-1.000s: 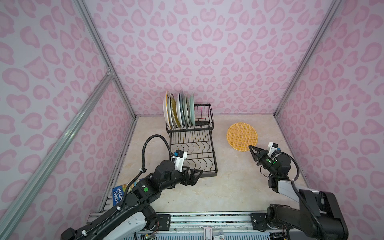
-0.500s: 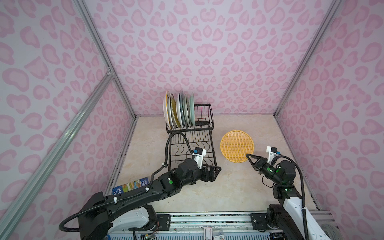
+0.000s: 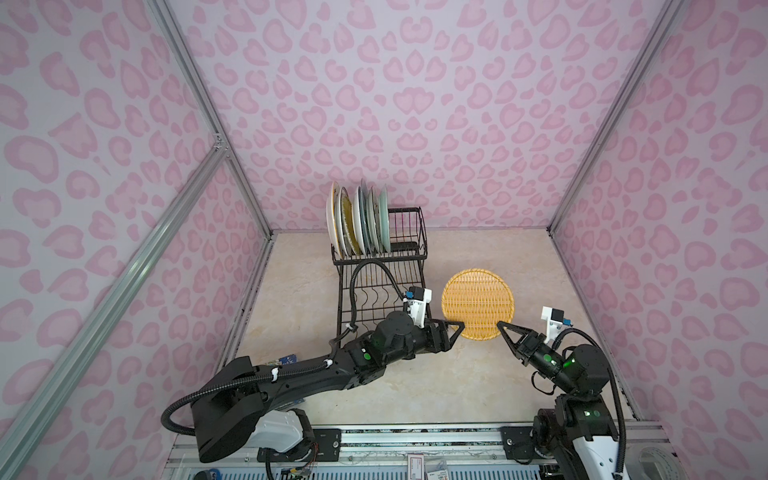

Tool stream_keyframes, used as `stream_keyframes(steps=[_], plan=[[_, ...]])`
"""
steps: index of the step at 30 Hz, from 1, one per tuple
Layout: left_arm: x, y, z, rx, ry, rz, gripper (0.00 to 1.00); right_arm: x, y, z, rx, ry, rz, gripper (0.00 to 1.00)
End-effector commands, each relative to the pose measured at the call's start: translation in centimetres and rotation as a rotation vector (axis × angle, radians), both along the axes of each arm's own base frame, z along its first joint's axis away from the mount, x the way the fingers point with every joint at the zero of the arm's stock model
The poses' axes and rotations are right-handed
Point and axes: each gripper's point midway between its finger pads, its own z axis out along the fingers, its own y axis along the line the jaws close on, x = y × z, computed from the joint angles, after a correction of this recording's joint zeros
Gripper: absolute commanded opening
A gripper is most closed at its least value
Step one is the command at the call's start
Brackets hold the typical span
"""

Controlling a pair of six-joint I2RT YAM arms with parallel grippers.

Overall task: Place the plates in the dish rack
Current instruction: 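Reach the left gripper to the mat's rim and grasp it beside the right gripper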

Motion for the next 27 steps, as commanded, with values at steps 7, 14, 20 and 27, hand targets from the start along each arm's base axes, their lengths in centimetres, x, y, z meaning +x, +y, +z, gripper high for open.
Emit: stream_keyframes(steps=[7, 14, 20, 27], plan=[[0.7, -1.1, 2.6, -0.128, 0.009, 0.015, 0.57, -1.2, -0.1, 1.0, 0.01, -0.014, -0.013, 0.0], [0.4, -1.8, 3.2, -0.226, 0.069, -0.008, 0.42, -2.1, -0.2, 0.8, 0.033, 0.0, -0.022, 0.0], [0.3, -2.7, 3.3, -0.292, 0.103, -0.035, 0.26, -2.3, -0.3, 0.6, 0.073, 0.01, -0.033, 0.0], [0.2, -2.2, 3.5, -0.3, 0.099, -0.019, 0.07, -2.4, -0.5, 0.8, 0.069, 0.014, -0.05, 0.0]])
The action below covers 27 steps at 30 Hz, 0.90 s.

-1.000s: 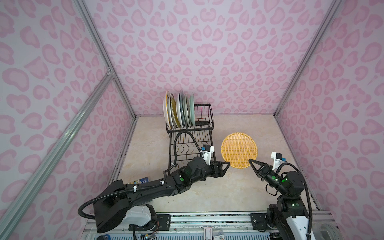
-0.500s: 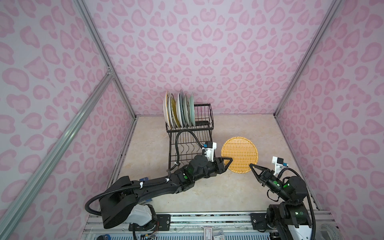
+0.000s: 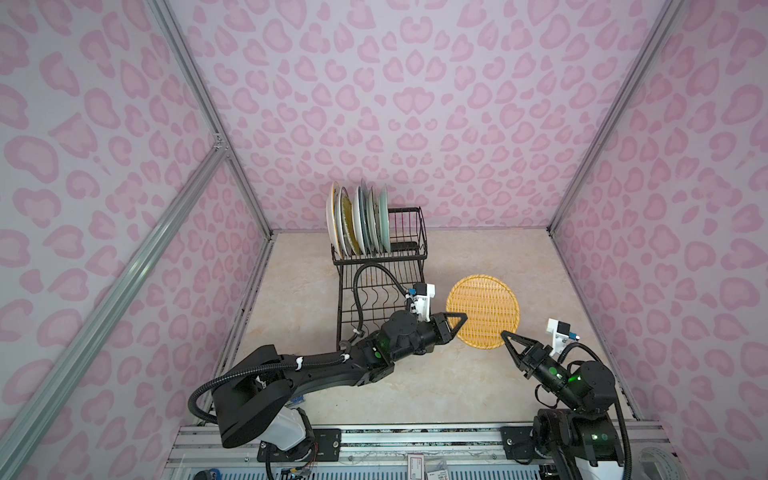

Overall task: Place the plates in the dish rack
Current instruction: 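Reach the left gripper to the mat's rim and grasp it beside the right gripper, then lift the wicker mat with the left gripper while the right gripper releases and withdraws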

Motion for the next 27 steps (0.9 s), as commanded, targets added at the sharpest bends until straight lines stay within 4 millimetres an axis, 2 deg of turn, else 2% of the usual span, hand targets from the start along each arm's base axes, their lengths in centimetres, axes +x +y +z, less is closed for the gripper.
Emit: stream_keyframes(steps=[1, 5, 11, 14, 17, 19, 24, 27], plan=[[-0.4, 0.2, 2.5, -0.075, -0.054, -0.008, 0.04, 0.1, -0.2, 0.4, 0.016, 0.005, -0.013, 0.0], [-0.5, 1.0, 2.9, -0.038, -0.07, 0.032, 0.03, 0.0, -0.1, 1.3, 0.005, -0.023, -0.012, 0.01], [-1.2, 2.7, 4.8, 0.02, -0.138, 0.097, 0.03, -1.0, 0.1, 4.8, -0.049, -0.108, 0.005, 0.39], [-1.4, 4.3, 5.7, 0.067, -0.181, 0.15, 0.03, -1.2, -0.1, 6.0, -0.096, -0.131, -0.009, 0.62], [-1.5, 6.1, 6.5, 0.121, -0.205, 0.198, 0.03, -1.0, -0.4, 7.1, -0.109, -0.16, -0.029, 0.77], [-1.6, 7.8, 7.6, 0.147, -0.234, 0.238, 0.03, -0.7, -0.5, 7.6, -0.122, -0.171, -0.032, 0.97], [-1.5, 13.2, 11.4, 0.221, -0.339, 0.382, 0.03, 0.3, -0.8, 7.8, -0.192, -0.175, -0.053, 0.97], [-1.3, 16.1, 15.5, 0.246, -0.416, 0.472, 0.03, 0.9, -1.0, 7.2, -0.235, -0.169, -0.057, 0.97]])
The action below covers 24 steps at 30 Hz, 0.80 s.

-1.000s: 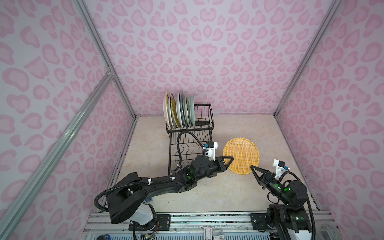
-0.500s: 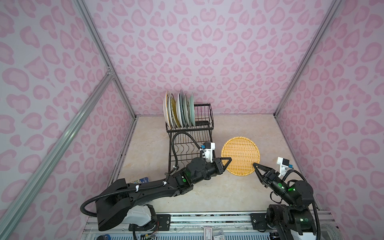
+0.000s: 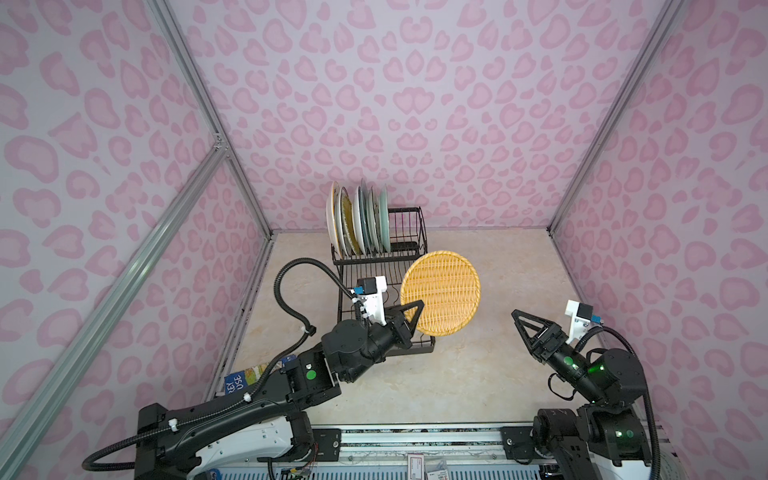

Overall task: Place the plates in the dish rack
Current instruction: 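Lift the wicker mat with the left gripper while the right gripper releases and withdraws, then lower the wicker mat with the left gripper into the rack's upper tier beside the plates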

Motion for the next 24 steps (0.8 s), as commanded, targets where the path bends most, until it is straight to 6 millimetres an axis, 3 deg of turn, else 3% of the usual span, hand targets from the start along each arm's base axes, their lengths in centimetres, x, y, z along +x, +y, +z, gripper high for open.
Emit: stream_keyframes(steps=[1, 7, 10, 12, 17, 24], plan=[[1.1, 3.6, 3.3, 0.097, -0.101, 0.16, 0.03, 0.7, -0.3, -0.6, -0.071, -0.022, -0.019, 0.97], [3.1, 5.6, 9.3, 0.214, -0.204, 0.349, 0.03, 1.9, -0.2, -1.7, -0.081, -0.017, -0.013, 0.97], [5.2, 6.5, 11.2, 0.33, -0.218, 0.54, 0.04, 2.2, -0.3, -2.6, -0.079, -0.01, -0.016, 0.97], [6.0, 5.9, 12.1, 0.378, -0.238, 0.592, 0.04, 2.3, -0.4, -3.1, -0.081, -0.013, -0.021, 0.97], [8.4, 4.6, 12.6, 0.545, -0.239, 0.78, 0.04, 1.7, -0.5, -3.0, -0.123, -0.032, -0.027, 0.97], [11.6, 1.7, 11.2, 0.803, -0.237, 0.956, 0.04, 1.1, -0.4, -2.7, -0.155, -0.066, -0.022, 0.98]])
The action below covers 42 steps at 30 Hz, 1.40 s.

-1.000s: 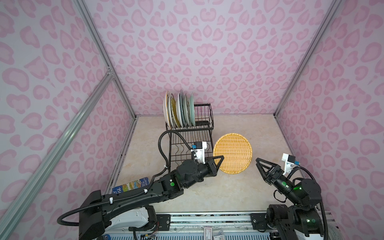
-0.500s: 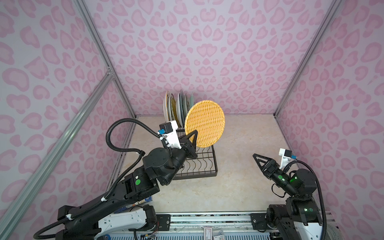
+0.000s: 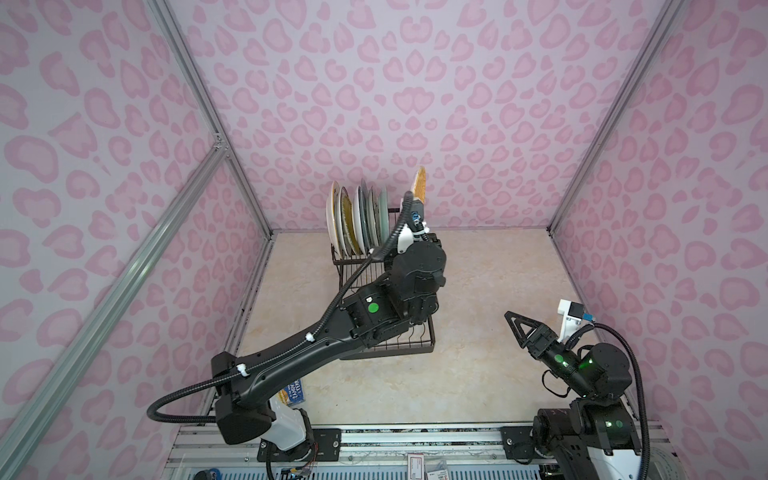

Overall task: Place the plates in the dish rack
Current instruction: 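Lower the wicker mat with the left gripper into the rack's upper tier beside the plates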

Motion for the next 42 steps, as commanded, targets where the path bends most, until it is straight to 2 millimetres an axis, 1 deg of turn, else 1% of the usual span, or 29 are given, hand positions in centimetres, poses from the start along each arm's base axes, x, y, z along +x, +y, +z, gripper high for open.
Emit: stream_keyframes(steps=[1, 3, 5, 7, 11, 15, 22, 27, 31, 34, 42], plan=[[0.9, 1.1, 0.8, 0.047, -0.011, 0.146, 0.04, 0.0, 0.0, -0.3, -0.023, -0.013, 0.0, 0.98], [2.0, 0.5, 0.1, 0.077, -0.002, 0.153, 0.04, 0.0, 0.0, -0.7, -0.02, -0.006, 0.005, 0.98], [3.1, 0.3, -0.7, 0.102, 0.009, 0.17, 0.04, 0.0, 0.0, -0.9, -0.03, -0.001, 0.005, 0.98], [4.1, 0.3, -1.5, 0.13, 0.023, 0.196, 0.04, 0.0, 0.1, -0.8, -0.041, -0.006, 0.007, 0.98], [5.9, -0.2, -3.3, 0.179, 0.048, 0.212, 0.04, 0.1, 0.1, -0.8, -0.04, -0.003, 0.01, 0.98], [7.3, -0.5, -4.9, 0.209, 0.068, 0.238, 0.04, 0.1, 0.2, -0.9, -0.04, -0.003, 0.02, 0.98], [9.6, -0.2, -7.0, 0.235, 0.1, 0.279, 0.04, -0.1, 0.4, -1.0, -0.042, 0.002, 0.029, 0.98], [10.6, 0.0, -8.6, 0.231, 0.129, 0.268, 0.03, -0.2, 0.4, -1.6, -0.036, 0.013, 0.03, 0.98], [11.6, 0.7, -10.3, 0.222, 0.168, 0.268, 0.04, -0.2, 0.4, -2.0, -0.02, 0.018, 0.027, 0.98], [12.2, 1.4, -11.1, 0.213, 0.19, 0.282, 0.03, -0.2, 0.4, -2.3, -0.017, 0.023, 0.026, 0.98], [13.2, 1.4, -13.4, 0.201, 0.246, 0.269, 0.03, -0.1, 0.4, -2.3, -0.016, 0.02, 0.026, 0.98]])
